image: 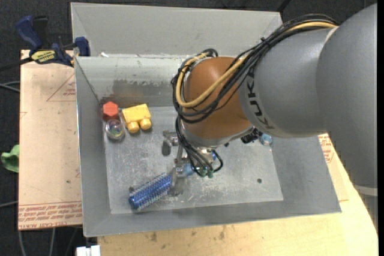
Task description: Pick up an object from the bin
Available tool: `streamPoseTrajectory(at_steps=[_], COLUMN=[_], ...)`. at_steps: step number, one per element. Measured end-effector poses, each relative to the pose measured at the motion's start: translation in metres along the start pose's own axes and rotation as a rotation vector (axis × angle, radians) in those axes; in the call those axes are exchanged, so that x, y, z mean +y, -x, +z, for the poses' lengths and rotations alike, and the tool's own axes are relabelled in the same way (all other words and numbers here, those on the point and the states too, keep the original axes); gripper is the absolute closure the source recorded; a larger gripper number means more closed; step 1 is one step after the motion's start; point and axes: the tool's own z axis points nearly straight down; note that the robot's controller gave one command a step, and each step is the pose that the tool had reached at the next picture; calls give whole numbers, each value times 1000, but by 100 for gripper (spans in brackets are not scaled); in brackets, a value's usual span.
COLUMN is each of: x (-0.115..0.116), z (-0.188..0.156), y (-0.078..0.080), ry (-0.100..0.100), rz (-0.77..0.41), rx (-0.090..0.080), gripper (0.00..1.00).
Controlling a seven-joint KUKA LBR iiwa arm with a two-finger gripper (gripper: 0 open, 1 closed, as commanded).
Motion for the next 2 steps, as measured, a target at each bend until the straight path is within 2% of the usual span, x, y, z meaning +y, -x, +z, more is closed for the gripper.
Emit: streamPoseTrajectory(at_steps=[1,2], x=[21,20], z=[67,67], y=[-10,-10], ry=[1,0], rz=[-306,-304], rx=[-9,-6], gripper=[0,100])
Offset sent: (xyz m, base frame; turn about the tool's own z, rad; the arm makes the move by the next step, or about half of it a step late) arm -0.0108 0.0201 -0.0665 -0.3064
